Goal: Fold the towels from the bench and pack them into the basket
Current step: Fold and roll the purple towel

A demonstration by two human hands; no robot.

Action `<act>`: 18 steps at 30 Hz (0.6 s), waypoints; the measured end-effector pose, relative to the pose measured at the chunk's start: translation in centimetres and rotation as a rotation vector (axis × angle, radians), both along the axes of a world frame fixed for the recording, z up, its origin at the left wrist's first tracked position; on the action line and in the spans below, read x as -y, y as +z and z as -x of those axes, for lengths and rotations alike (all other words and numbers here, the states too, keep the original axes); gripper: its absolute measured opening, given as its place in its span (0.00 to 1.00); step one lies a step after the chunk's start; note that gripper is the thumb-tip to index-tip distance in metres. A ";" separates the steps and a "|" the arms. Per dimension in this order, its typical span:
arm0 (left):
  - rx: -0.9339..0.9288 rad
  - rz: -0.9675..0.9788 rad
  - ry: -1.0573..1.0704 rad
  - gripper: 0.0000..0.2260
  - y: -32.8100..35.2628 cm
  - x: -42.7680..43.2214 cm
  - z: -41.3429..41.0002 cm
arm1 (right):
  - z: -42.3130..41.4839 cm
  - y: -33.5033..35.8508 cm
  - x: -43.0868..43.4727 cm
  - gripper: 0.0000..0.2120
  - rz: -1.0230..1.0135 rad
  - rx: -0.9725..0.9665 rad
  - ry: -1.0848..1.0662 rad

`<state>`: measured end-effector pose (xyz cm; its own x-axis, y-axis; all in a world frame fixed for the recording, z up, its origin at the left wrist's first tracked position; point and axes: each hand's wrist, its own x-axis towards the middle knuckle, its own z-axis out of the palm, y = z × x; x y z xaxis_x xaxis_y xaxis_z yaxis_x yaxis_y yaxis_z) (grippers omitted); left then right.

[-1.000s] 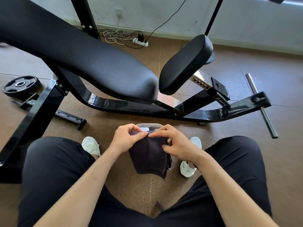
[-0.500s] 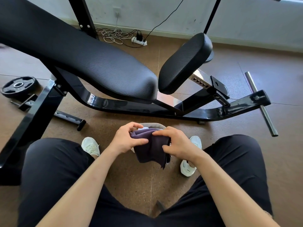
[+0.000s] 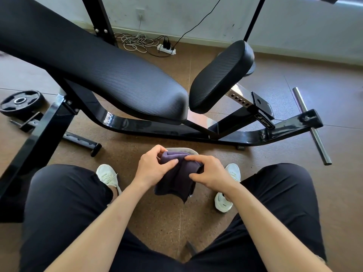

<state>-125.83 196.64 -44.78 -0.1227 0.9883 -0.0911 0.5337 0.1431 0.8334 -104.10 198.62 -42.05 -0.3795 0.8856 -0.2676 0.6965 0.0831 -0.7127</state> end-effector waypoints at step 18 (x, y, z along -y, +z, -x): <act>0.250 -0.013 -0.332 0.18 1.1 0.8 -0.6 | 0.7 0.5 0.2 0.27 0.255 -0.471 -0.300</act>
<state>-125.25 195.84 -43.71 0.2268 0.9718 -0.0647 0.3301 -0.0142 0.9438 -104.81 198.45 -41.57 -0.2522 0.9025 -0.3491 0.2685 -0.2813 -0.9213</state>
